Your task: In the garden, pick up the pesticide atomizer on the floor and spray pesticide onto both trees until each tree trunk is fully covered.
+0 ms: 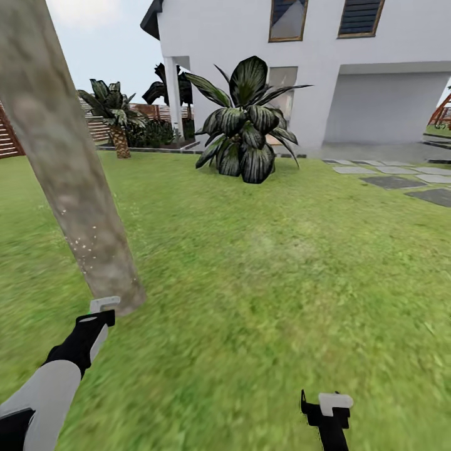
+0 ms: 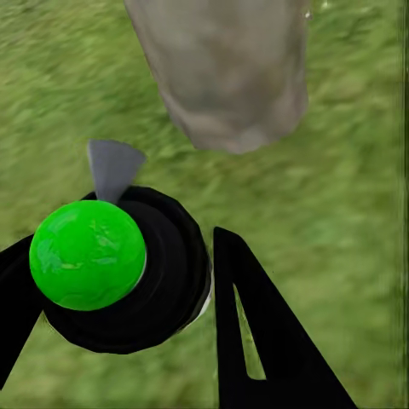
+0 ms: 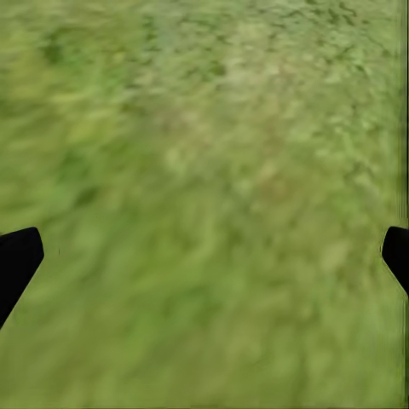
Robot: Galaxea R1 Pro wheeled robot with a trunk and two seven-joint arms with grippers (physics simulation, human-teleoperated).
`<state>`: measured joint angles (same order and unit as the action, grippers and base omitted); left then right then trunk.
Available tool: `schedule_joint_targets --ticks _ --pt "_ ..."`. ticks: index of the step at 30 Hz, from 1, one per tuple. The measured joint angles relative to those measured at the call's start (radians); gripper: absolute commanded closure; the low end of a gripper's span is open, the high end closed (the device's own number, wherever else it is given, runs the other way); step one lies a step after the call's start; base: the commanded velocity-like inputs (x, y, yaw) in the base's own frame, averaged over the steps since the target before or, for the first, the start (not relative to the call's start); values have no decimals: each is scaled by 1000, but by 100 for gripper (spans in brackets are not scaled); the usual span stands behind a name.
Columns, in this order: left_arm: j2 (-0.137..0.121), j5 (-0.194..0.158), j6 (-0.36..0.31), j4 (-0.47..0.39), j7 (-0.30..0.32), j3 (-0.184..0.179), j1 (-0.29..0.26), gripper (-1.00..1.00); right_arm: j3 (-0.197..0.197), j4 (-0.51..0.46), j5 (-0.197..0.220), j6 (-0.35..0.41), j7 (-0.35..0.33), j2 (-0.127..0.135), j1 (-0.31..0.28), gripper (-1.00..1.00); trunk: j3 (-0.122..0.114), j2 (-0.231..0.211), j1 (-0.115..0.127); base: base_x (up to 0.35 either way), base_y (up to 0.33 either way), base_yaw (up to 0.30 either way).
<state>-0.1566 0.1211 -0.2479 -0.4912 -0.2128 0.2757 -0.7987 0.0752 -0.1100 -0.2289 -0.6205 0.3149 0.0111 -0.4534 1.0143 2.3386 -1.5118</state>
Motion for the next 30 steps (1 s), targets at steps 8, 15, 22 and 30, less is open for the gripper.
schedule_joint_targets --ticks 8,15,22,30 --pt "-1 0 0 0 2 0 0 100 0 0 0 0 1 0 0 -100 0 0 0 144 -268 98" --pt "-1 0 0 0 1 1 0 100 0 0 0 0 1 0 0 -100 0 0 0 154 -262 274" --pt "-1 0 0 1 1 1 0 100 0 0 0 0 1 0 0 -100 0 0 0 147 -262 125" --pt "-1 0 0 1 0 1 0 100 0 0 0 0 2 0 1 -100 0 0 0 143 -262 1"
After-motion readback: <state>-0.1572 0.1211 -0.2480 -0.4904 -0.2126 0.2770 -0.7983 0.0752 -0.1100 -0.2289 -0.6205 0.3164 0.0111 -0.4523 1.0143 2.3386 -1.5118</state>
